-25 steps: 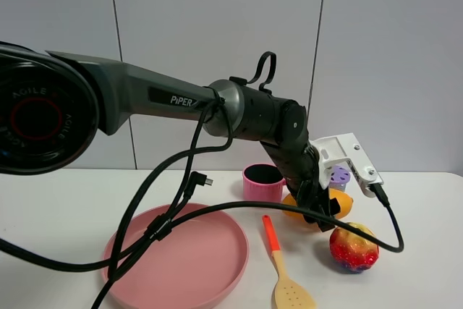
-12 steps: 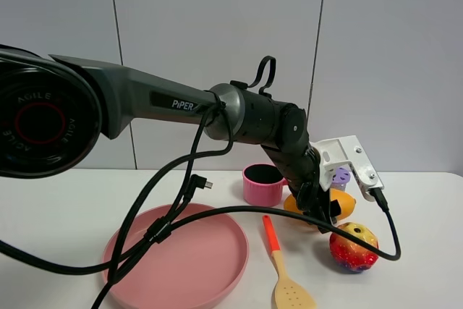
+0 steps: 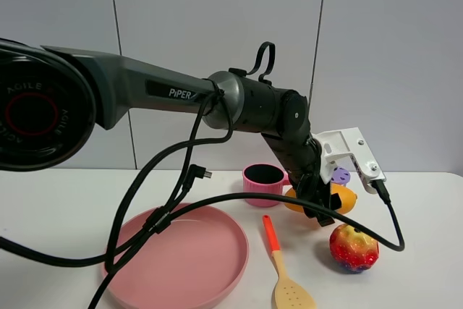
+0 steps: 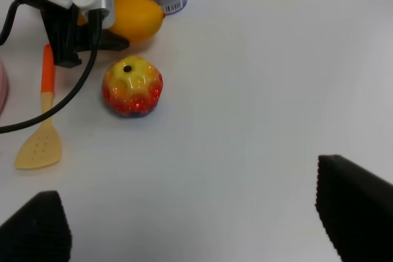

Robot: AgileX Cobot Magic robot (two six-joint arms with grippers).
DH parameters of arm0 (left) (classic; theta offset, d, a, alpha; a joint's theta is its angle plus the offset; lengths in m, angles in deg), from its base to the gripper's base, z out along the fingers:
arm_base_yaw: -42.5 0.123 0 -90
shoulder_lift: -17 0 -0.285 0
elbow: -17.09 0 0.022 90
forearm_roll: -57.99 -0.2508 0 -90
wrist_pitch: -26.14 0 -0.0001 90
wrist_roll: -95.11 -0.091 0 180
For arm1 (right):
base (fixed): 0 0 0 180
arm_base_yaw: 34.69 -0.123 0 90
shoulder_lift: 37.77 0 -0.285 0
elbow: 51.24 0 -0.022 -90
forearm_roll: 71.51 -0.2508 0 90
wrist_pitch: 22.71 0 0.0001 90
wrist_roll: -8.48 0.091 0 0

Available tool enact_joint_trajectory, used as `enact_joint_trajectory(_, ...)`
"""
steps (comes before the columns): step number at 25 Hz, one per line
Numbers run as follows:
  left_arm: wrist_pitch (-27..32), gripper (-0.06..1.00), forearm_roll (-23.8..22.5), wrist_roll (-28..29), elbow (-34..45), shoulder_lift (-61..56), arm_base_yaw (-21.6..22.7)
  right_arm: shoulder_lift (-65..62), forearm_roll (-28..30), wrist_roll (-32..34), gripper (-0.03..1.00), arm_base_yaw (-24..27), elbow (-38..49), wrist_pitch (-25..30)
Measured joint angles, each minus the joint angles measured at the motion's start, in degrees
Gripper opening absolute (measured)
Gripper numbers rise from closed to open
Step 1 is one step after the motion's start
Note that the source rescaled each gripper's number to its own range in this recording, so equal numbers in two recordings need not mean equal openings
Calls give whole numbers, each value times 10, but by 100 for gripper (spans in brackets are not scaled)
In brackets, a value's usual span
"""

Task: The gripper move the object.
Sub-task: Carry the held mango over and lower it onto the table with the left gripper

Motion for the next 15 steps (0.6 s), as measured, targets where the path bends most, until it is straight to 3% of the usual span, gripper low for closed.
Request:
enact_joint_trajectory(12, 0, 0, 1, 0, 0, 1, 0, 0, 0, 0, 100, 0, 0, 0)
enact_joint_trajectory(15, 0, 17, 1, 0, 0, 1, 0, 0, 0, 0, 100, 0, 0, 0)
